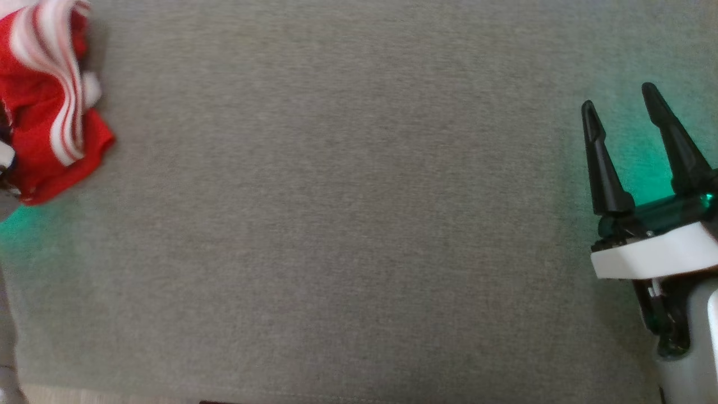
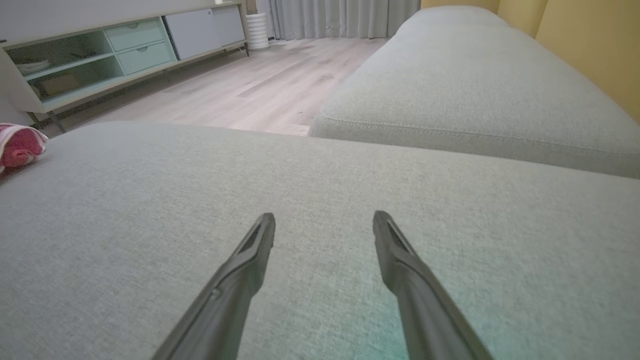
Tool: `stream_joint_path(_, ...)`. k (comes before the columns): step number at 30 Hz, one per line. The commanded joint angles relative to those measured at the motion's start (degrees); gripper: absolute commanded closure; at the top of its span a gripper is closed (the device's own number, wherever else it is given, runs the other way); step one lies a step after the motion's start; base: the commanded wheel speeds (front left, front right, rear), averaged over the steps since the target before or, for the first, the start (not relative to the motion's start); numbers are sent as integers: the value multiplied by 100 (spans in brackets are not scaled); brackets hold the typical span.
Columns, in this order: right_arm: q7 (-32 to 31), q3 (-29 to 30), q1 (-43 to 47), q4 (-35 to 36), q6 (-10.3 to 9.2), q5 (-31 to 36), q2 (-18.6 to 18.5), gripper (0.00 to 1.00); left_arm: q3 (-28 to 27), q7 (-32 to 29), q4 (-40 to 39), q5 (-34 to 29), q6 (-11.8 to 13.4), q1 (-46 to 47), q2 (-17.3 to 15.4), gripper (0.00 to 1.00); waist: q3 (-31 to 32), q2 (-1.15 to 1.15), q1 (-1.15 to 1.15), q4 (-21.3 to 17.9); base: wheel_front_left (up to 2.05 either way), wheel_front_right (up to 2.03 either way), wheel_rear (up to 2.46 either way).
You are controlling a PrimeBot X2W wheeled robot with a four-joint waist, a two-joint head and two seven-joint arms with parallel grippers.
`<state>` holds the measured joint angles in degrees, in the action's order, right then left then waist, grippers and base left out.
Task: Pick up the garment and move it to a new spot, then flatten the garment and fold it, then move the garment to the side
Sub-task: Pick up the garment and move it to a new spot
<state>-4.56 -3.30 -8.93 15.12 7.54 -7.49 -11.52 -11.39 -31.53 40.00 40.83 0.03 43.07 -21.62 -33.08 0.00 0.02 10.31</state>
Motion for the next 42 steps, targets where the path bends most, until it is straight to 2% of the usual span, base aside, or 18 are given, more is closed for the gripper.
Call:
stream_joint_path(1, 2, -132, -37, 230, -5, 28, -33, 0, -76, -155, -95, -46, 58, -2, -390, 0, -117, 0, -2, -151, 0, 0, 0)
stream_joint_path(2, 10, -146, -40, 209, -5, 17, -29, 0, -35, -257, -77, -80, 169, -30, -366, 0, -97, 0, -2, -158, 0, 0, 0)
stream_joint_path(3, 20, -166, -49, 182, -5, -3, -24, 0, -29, -314, -85, -90, 271, -52, -341, 53, -68, 0, -2, -169, 0, 0, 0)
stream_joint_path(4, 37, -188, -62, 152, -5, -24, -20, 0, -13, -348, -116, -107, 339, -83, -322, 68, -22, 0, -2, -180, 0, 0, 0)
stream_joint_path(5, 45, -202, -73, 120, -5, -40, -17, 0, -2, -375, -156, -122, 388, -119, -317, 100, 26, 0, -2, -188, 0, 0, 0)
stream_joint_path(8, 108, -229, -114, 30, -5, -84, 0, 0, 7, -389, -348, -143, 407, -219, -363, 100, 242, 0, -2, -210, 0, 0, 0)
stream_joint_path(16, 379, -297, -48, -500, -5, -290, 154, 0, 126, 449, -1030, -681, 254, -94, -926, 100, 1334, 0, -2, -262, 0, 0, 0)
stream_joint_path(23, 610, -482, 199, -1033, -5, -471, 393, 0, 740, 388, -1887, -996, -185, 463, -1079, 100, 2401, 0, -2, -415, 0, 0, 0)
stream_joint_path(28, 657, -542, 361, -1207, -5, -525, 452, 0, 1325, 13, -2696, -923, -358, 739, -630, 100, 2889, 0, -2, -621, 0, 0, 0)
stream_joint_path(35, 603, -559, 395, -1150, -5, -538, 541, 0, 2213, -150, -3669, -475, -573, 507, 379, 100, 2930, 0, -2, -1106, 0, 0, 0)
stream_joint_path(37, 590, -606, 338, -1134, -5, -532, 547, 0, 2493, -78, -3825, -427, -595, 336, 680, 100, 2865, 0, -2, -1287, 0, 0, 0)
stream_joint_path(38, 590, -606, 338, -1134, -5, -532, 547, 0, 2493, -78, -3825, -427, -595, 336, 680, 100, 2865, 0, -2, -1287, 0, 0, 0)
stream_joint_path(42, 598, -786, 168, -1153, -5, -530, 574, 0, 3058, 243, -3751, -674, -623, -50, 1046, 100, 2689, 0, -2, -1714, 0, 0, 0)
